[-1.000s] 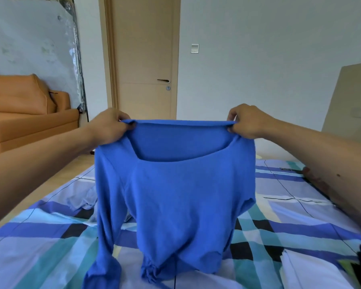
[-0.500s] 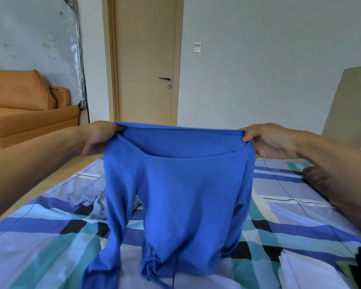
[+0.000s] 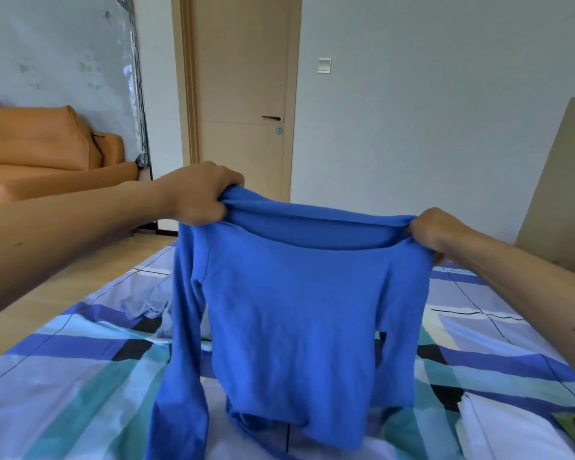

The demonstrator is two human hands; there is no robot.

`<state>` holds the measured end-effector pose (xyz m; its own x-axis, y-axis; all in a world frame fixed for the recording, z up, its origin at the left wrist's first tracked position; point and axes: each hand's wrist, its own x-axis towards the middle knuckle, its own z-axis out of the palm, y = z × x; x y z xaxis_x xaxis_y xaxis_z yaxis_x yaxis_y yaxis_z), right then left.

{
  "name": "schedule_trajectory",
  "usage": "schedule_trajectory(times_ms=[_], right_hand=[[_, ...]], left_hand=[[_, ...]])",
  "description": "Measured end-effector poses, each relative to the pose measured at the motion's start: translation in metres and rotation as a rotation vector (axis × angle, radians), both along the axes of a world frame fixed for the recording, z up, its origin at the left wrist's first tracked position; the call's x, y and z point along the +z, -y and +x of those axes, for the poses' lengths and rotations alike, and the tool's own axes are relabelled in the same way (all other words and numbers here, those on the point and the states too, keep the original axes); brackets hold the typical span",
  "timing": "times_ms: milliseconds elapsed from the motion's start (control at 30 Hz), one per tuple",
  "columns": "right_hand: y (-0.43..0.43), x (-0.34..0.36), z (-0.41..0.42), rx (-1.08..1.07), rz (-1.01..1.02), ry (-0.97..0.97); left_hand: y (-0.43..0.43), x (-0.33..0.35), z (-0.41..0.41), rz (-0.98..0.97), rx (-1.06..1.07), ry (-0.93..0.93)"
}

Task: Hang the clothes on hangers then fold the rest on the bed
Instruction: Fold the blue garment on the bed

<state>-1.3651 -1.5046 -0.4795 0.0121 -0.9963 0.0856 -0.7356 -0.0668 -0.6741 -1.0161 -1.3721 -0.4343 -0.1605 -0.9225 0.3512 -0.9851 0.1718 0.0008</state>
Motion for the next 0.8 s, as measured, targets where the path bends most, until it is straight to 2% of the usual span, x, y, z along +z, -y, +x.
schedule_trajectory(times_ms=[100, 167, 300, 367, 500, 567, 600, 733, 800], right_hand=[[0.003, 0.009, -0.018, -0.047, -0.187, -0.182], [0.004, 0.010, -0.023, 0.019, -0.246, -0.189], [0.003, 0.007, -0.029, 0.203, -0.122, 0.116], [0.001, 0.005, -0.032, 0.236, -0.006, 0.287], [-0.001, 0.002, -0.036, 0.230, 0.135, 0.491], [-0.001, 0.002, -0.042, 0.331, 0.156, 0.480], [-0.002, 0.004, -0.047, 0.396, 0.136, 0.404], [-0.003, 0.005, -0.065, 0.459, -0.015, -0.197], [0.000, 0.003, -0.066, 0.467, -0.120, -0.222]], left_hand=[[0.006, -0.003, 0.016, 0.008, 0.054, -0.135], [0.009, -0.010, 0.025, 0.068, 0.092, -0.403], [0.014, -0.031, 0.026, 0.126, 0.102, -1.117], [0.015, -0.041, 0.019, 0.148, 0.101, -1.291], [0.011, -0.044, 0.009, 0.223, 0.110, -1.258], [0.005, -0.037, 0.009, 0.282, 0.016, -1.150], [0.001, -0.032, 0.012, 0.285, -0.028, -1.069], [-0.009, -0.014, 0.033, 0.238, -0.019, -0.708], [-0.008, -0.008, 0.044, 0.166, 0.020, -0.416]])
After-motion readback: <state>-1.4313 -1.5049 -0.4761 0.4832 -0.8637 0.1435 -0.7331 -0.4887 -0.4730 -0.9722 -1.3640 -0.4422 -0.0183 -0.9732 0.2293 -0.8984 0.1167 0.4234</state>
